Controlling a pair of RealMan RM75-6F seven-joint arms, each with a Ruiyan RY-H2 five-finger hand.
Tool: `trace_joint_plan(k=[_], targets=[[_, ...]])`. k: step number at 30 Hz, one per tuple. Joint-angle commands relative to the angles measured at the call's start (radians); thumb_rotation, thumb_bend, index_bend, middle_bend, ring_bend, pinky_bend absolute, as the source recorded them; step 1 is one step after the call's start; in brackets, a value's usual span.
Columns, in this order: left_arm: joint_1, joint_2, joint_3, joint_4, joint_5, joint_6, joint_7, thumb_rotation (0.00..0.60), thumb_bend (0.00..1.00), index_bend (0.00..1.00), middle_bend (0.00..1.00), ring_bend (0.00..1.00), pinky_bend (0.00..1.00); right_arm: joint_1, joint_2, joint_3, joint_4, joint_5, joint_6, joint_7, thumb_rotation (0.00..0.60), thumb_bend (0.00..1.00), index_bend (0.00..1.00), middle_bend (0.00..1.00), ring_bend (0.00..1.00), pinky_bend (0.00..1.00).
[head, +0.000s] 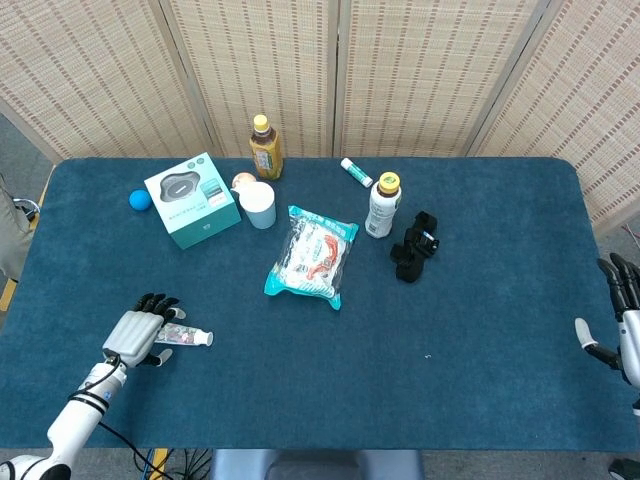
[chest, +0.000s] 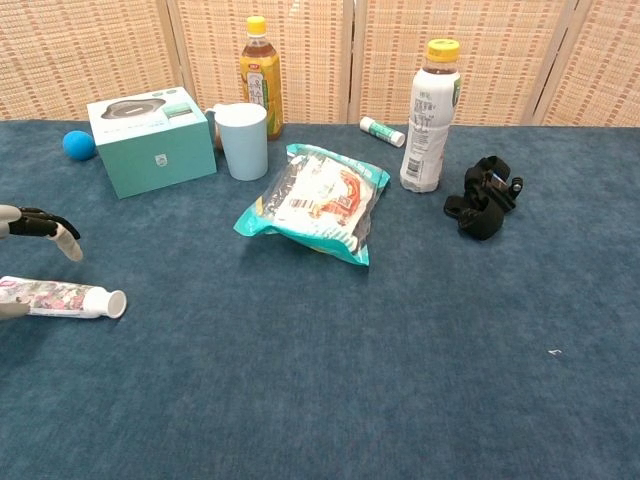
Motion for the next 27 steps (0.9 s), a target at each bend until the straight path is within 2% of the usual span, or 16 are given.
trace_joint_plan(k=[1,27], targets=[[-0.01,-0.019,-0.003,0.021,-0.019,-0.011,0.0,0.596,0.25,0.27,0.14,0.07,0.04,-0.003,0.0,-0.001,0.004,0.0,0.001,0.009,0.6,0.29,0.04,0.05,0.0,0.0],[-0.019,-0.12,0.004,0.145,-0.047,-0.003,-0.068,0.58,0.28,0.36,0.16,0.08,0.07,-0.024,0.018,-0.011,0.0,-0.009,0.015,0.046,0.6,0.29,0.04,0.05,0.0,0.0]])
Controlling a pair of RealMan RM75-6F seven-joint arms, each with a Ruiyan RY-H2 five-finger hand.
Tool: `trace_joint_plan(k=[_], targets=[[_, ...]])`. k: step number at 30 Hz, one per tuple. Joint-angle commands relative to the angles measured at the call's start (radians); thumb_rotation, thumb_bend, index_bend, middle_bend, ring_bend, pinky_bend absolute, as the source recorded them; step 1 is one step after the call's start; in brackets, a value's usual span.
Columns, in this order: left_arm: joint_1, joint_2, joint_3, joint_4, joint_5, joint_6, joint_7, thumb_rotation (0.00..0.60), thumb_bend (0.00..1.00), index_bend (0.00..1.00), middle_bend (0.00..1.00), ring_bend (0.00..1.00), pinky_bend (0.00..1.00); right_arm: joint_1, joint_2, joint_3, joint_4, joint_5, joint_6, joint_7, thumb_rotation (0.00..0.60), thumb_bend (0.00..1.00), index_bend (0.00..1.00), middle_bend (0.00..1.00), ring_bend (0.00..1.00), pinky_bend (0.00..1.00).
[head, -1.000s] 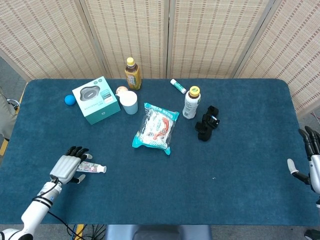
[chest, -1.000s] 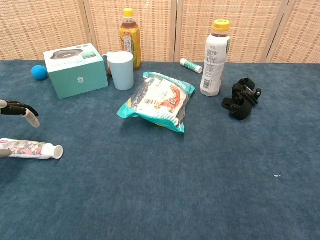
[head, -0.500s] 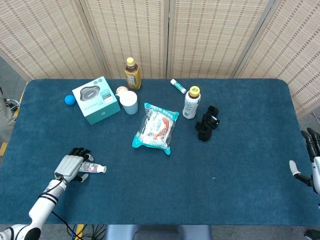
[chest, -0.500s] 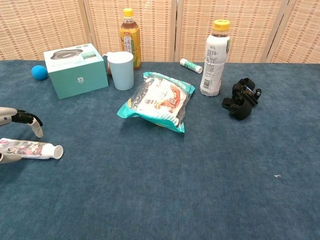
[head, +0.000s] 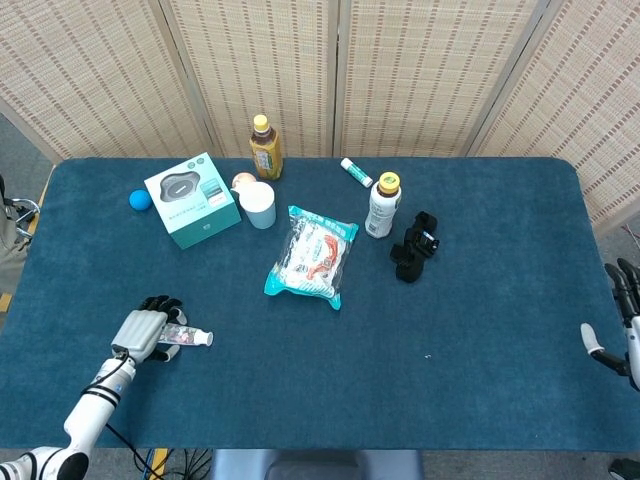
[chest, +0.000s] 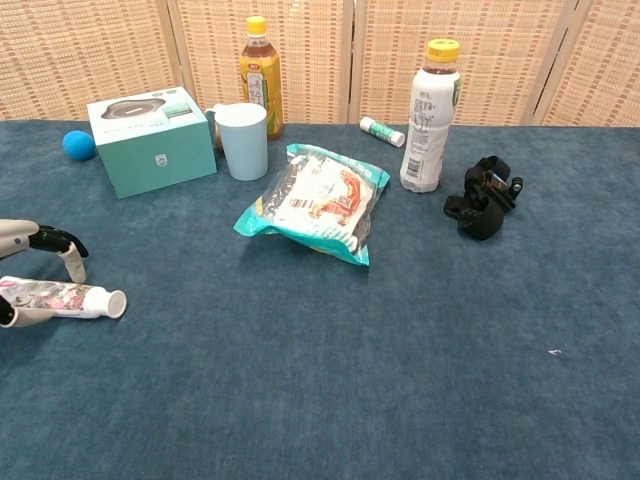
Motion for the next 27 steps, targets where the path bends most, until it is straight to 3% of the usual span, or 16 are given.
trace_joint_plan(k=[1,18,27], targets=[[0.001,-0.01,0.002,0.014,0.002,0.002,-0.006,0.576,0.28,0.36,0.16,0.08,0.07,-0.003,0.003,-0.001,-0.002,-0.001,0.003,0.002,0.6,0.29,0.04,0.05,0.0,0.0],[0.002,-0.029,0.011,0.061,0.018,-0.001,-0.049,0.6,0.28,0.37,0.18,0.11,0.08,-0.008,0.01,-0.003,-0.019,-0.003,0.006,-0.005,0.6,0.29,0.04,0.05,0.0,0.0],[0.005,-0.047,0.013,0.103,0.075,0.022,-0.117,0.6,0.31,0.45,0.32,0.25,0.26,-0.013,0.012,-0.003,-0.027,-0.005,0.015,-0.012,0.6,0.29,0.04,0.05,0.0,0.0]])
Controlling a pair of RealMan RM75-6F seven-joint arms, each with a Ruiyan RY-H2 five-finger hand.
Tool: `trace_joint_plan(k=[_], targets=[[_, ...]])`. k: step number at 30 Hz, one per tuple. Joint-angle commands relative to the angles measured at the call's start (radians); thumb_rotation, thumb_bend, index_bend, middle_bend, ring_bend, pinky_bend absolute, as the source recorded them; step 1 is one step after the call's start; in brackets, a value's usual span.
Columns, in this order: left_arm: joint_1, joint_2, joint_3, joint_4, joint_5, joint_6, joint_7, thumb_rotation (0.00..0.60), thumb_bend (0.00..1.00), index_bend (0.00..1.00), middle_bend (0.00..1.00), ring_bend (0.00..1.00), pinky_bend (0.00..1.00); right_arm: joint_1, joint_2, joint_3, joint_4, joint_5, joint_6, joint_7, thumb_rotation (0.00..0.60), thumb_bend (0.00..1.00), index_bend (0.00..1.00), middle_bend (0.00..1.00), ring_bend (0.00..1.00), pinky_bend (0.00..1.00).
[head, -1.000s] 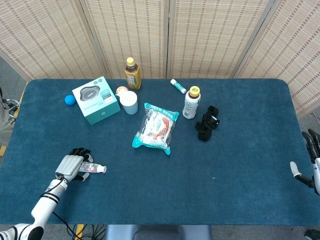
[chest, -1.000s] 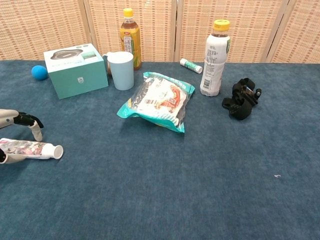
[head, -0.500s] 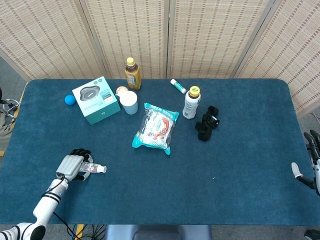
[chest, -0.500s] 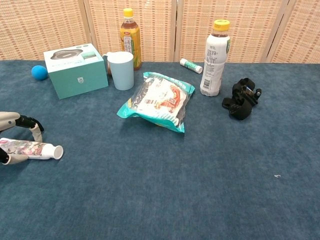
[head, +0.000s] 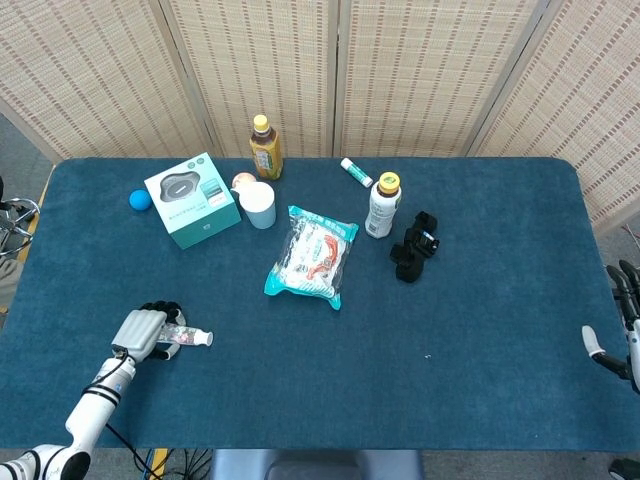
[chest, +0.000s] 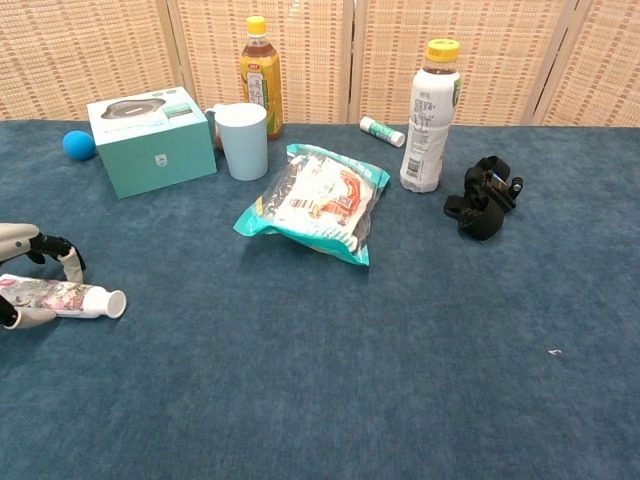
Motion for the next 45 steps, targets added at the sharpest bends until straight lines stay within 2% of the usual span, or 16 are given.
trace_joint_plan(k=[1,7,15,20,27,32,36,40,45], targets=[[0.001,-0.007,0.002,0.022,0.033,0.013,-0.041,0.6,0.32,0.46,0.34,0.28,0.28,-0.002,0.001,0.001,-0.002,0.003,0.003,-0.002,0.6,0.29,0.04,0.05,0.0,0.0],[0.001,-0.013,0.008,0.067,0.101,0.036,-0.129,0.6,0.37,0.51,0.46,0.38,0.35,-0.011,-0.001,0.0,-0.005,0.004,0.015,-0.009,0.6,0.29,0.04,0.05,0.0,0.0],[-0.004,0.026,0.005,0.066,0.195,0.101,-0.238,0.6,0.39,0.56,0.54,0.44,0.42,-0.012,0.003,-0.002,-0.012,-0.017,0.023,-0.005,0.6,0.29,0.04,0.05,0.0,0.0],[-0.015,0.069,0.003,0.038,0.248,0.135,-0.276,0.6,0.4,0.57,0.57,0.47,0.46,0.006,0.01,-0.005,-0.019,-0.048,0.007,-0.004,0.6,0.29,0.04,0.06,0.0,0.0],[-0.049,0.144,-0.002,-0.047,0.319,0.162,-0.264,0.6,0.4,0.58,0.61,0.51,0.52,0.066,0.034,-0.006,-0.043,-0.141,-0.041,-0.012,0.6,0.29,0.04,0.09,0.0,0.0],[-0.084,0.193,-0.005,-0.113,0.346,0.139,-0.262,0.6,0.4,0.59,0.63,0.54,0.54,0.125,0.037,0.003,-0.061,-0.221,-0.072,-0.029,0.6,0.29,0.1,0.15,0.0,0.0],[-0.12,0.224,-0.013,-0.168,0.358,0.107,-0.274,0.6,0.4,0.59,0.64,0.55,0.54,0.189,0.04,0.008,-0.092,-0.287,-0.126,-0.057,0.6,0.35,0.12,0.17,0.0,0.0],[-0.159,0.248,-0.026,-0.213,0.361,0.07,-0.272,0.6,0.4,0.6,0.65,0.56,0.55,0.256,0.033,0.018,-0.136,-0.326,-0.194,-0.088,0.6,0.47,0.14,0.17,0.0,0.0],[-0.213,0.281,-0.052,-0.274,0.338,0.007,-0.276,0.6,0.4,0.6,0.66,0.56,0.55,0.348,0.0,0.033,-0.184,-0.354,-0.298,-0.153,0.6,0.59,0.16,0.09,0.0,0.0]])
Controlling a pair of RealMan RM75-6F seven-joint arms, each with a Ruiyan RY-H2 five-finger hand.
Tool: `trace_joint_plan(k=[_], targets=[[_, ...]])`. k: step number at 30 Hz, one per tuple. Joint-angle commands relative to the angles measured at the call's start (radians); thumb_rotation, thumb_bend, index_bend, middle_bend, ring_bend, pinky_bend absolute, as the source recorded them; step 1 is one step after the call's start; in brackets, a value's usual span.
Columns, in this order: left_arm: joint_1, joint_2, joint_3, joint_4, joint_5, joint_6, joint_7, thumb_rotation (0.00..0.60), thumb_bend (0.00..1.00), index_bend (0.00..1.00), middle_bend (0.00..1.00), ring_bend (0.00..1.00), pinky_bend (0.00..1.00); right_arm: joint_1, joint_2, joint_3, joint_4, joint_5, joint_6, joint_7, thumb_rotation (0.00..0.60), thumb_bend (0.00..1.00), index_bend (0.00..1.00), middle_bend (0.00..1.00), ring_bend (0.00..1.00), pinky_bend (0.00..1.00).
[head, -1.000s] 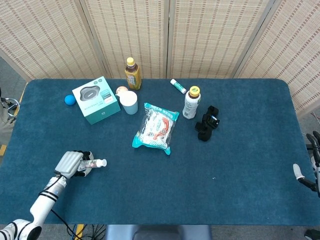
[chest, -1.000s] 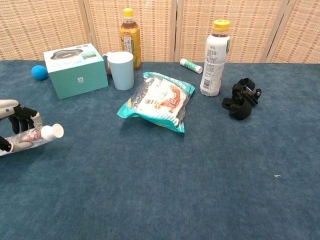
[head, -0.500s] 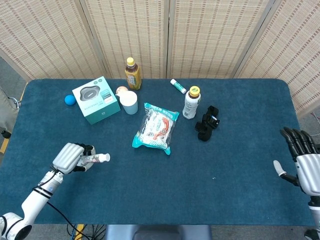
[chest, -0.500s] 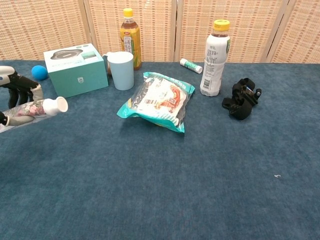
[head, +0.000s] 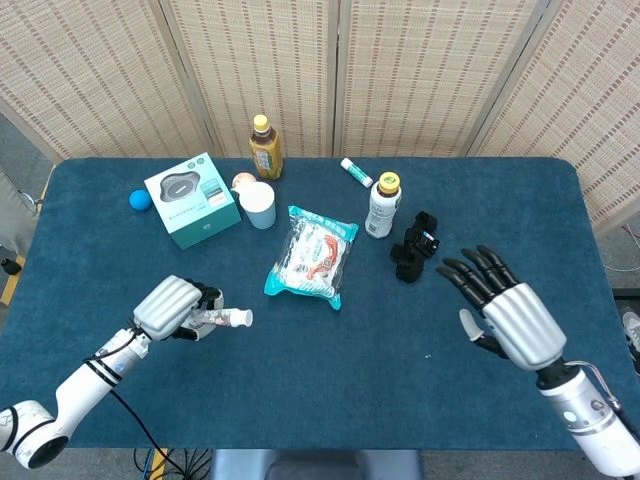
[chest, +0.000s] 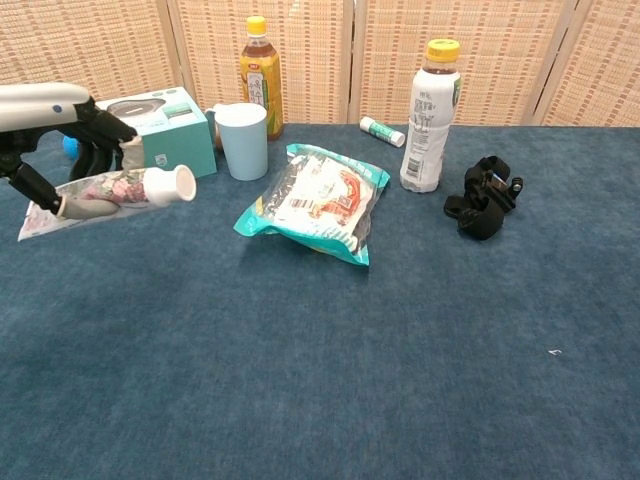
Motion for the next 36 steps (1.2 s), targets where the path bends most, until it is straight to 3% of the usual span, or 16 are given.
trace_joint_plan(k=[1,15,36], targets=[[-0.037,0.024,-0.021,-0.039,-0.021,-0.044,-0.007,0.6,0.4,0.61,0.66,0.56,0.55,0.07,-0.026,0.015,-0.047,-0.018,-0.081,-0.053,0.6,0.6,0.16,0.08,0.0,0.0],[-0.139,0.062,-0.078,-0.106,-0.129,-0.181,-0.113,0.6,0.4,0.62,0.68,0.58,0.56,0.254,-0.135,0.064,-0.146,0.097,-0.317,-0.277,0.6,0.63,0.19,0.04,0.0,0.0],[-0.207,0.064,-0.101,-0.107,-0.223,-0.268,-0.139,0.6,0.4,0.62,0.68,0.59,0.56,0.407,-0.296,0.074,-0.101,0.269,-0.426,-0.479,0.6,0.63,0.21,0.04,0.0,0.0]])
